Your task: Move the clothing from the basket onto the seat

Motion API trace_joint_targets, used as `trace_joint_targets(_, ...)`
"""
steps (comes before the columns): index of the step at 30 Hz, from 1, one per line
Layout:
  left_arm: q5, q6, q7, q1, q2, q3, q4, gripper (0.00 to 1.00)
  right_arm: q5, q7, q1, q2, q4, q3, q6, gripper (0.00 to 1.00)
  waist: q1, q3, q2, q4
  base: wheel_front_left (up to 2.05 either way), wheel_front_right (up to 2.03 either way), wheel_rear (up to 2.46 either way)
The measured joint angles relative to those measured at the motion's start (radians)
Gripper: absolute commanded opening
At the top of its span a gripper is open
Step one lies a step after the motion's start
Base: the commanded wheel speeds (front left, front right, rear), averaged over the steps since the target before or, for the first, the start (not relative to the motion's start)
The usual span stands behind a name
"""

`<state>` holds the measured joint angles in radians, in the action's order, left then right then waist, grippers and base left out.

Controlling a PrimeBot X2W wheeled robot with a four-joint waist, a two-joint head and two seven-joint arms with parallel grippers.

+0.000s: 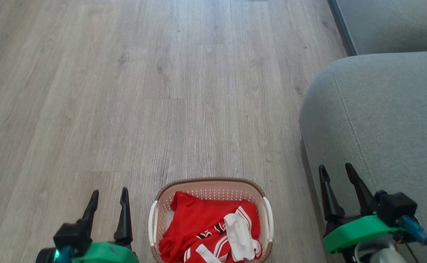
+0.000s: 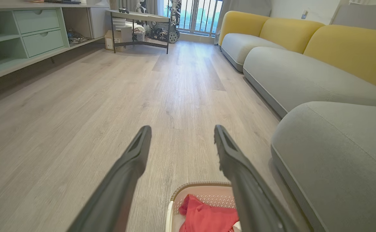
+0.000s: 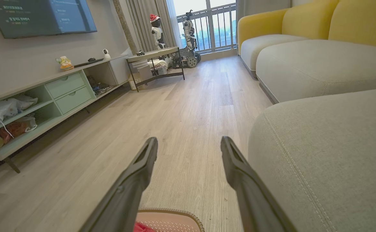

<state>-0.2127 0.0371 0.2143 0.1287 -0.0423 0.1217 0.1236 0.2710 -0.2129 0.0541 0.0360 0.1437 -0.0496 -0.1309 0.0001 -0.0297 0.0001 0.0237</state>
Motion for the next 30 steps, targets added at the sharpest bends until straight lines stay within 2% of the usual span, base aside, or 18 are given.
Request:
trace_joint_targets(13, 0.126, 0.015, 0.034, 0.02, -0.001, 0.009, 0.001, 1.0, -0.148, -0.038, 0.0, 0.001, -0.019, -0.021, 0.0, 1.0, 0.0, 0.001, 0.0, 0.0, 0.0, 0.0, 0.0)
trace_joint_targets(30, 0.083, 0.016, 0.034, 0.02, -0.002, 0.024, 0.01, 1.0, -0.15, -0.039, 0.0, 0.001, -0.018, -0.022, 0.0, 1.0, 0.0, 0.006, 0.0, 0.0, 0.0, 0.0, 0.0)
